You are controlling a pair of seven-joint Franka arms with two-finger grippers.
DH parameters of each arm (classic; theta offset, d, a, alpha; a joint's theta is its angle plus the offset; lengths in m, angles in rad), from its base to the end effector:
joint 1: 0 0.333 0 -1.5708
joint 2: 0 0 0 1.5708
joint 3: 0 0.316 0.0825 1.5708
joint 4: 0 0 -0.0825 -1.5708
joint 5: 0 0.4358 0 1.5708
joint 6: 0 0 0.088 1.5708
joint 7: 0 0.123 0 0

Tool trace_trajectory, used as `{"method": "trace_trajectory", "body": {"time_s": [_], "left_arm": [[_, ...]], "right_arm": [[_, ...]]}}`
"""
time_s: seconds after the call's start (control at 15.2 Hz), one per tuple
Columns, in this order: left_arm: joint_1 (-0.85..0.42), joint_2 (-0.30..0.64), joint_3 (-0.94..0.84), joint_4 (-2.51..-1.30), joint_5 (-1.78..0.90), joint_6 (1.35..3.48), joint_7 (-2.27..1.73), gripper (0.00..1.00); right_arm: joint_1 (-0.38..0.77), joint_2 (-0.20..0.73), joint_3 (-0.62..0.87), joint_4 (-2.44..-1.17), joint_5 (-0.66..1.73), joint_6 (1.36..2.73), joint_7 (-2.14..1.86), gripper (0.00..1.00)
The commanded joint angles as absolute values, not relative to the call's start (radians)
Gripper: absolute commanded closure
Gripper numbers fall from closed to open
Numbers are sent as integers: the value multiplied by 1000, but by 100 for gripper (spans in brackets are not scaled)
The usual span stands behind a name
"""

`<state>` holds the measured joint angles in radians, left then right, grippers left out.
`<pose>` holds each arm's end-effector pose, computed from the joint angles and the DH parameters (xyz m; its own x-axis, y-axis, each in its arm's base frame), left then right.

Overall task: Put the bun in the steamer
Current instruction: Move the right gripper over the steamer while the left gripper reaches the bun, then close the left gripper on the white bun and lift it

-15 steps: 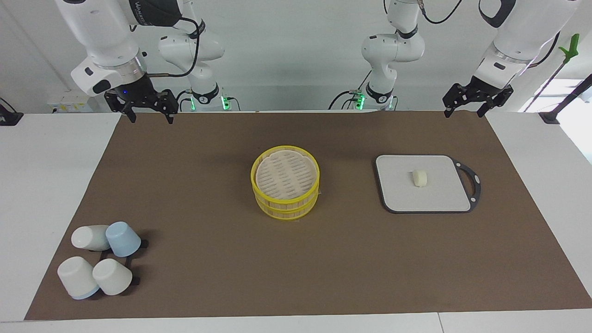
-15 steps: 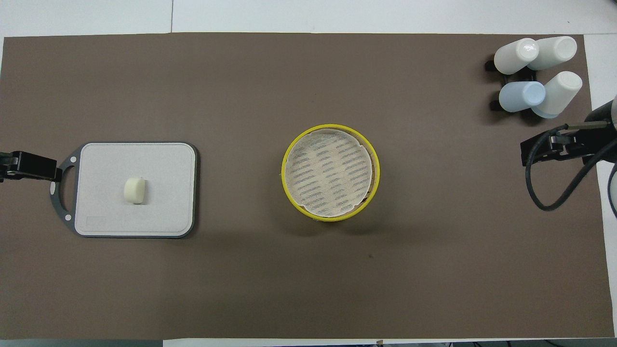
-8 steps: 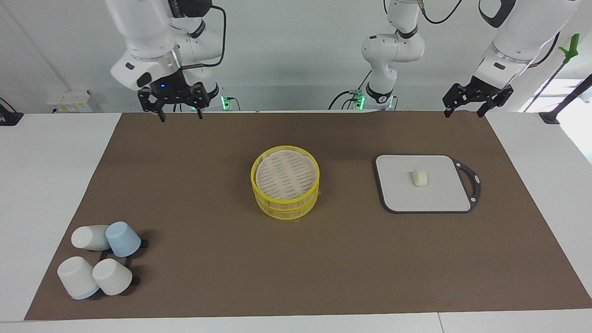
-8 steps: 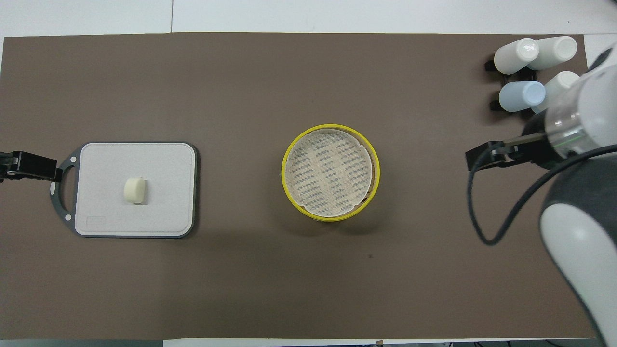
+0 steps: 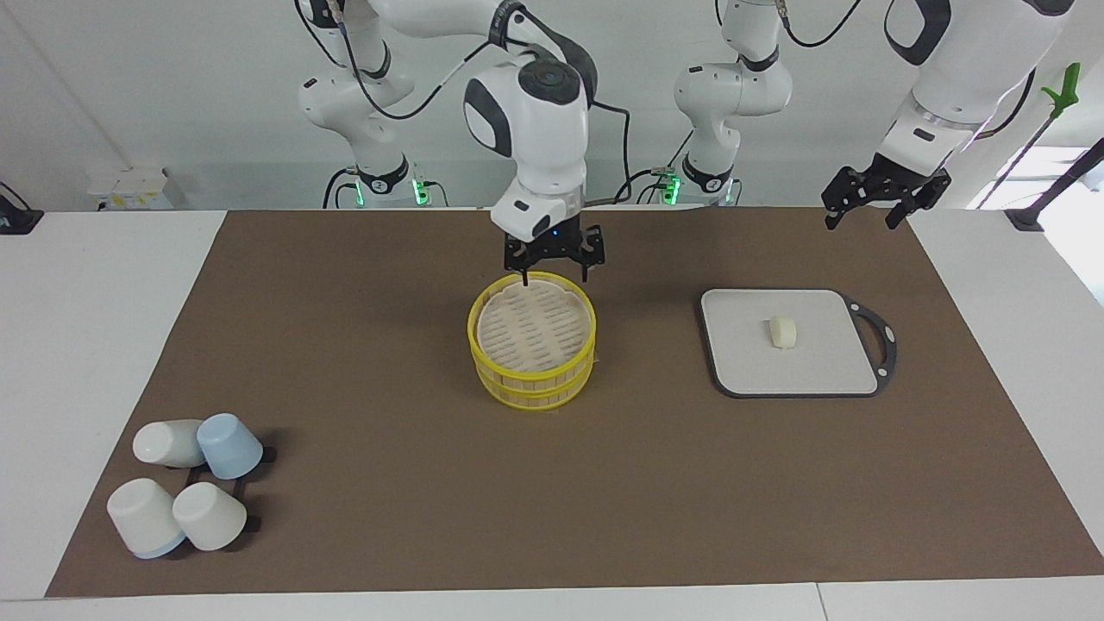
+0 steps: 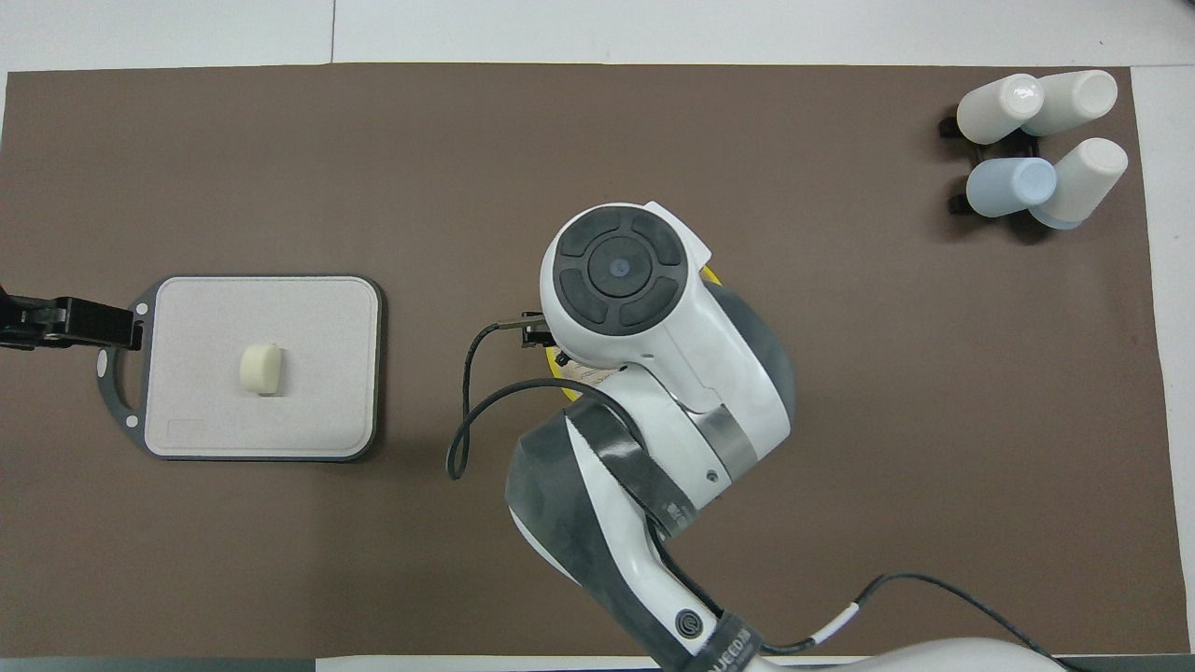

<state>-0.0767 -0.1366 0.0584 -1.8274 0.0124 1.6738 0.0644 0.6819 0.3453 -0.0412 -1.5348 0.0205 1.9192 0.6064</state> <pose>0.5672 -0.0075 0.5624 0.9963 -0.0845 -0.0175 -0.0846 -0.9964 -0.0033 0.5723 0.4328 0.4291 0.9991 0.0300 0.0292 0.0308 -0.9992 -0.0270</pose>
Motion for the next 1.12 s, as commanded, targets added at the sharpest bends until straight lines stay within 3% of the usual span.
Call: {"method": "trace_trajectory", "body": {"time_s": [0.0,0.26,0.4,0.59,0.72,1.05], "left_arm": [[-81,-219,66,-2095,31,1891,83,0],[-84,-149,66,-2357,31,2256,80,0],[-81,-98,66,-2378,31,2327,84,0],[-87,-17,66,-2387,31,2425,68,0],[-91,-9,63,-2411,31,2471,57,0],[-89,20,66,-2418,31,2533,80,0]], "right_arm": [[701,345,-48,-1572,38,1951,609,0],[739,367,-46,-1644,38,2078,630,0],[738,367,-46,-1661,38,2092,623,0],[739,364,-46,-1669,37,2088,621,32],[741,364,-46,-1671,43,2095,624,46],[744,359,-45,-1687,46,2109,632,46]]}}
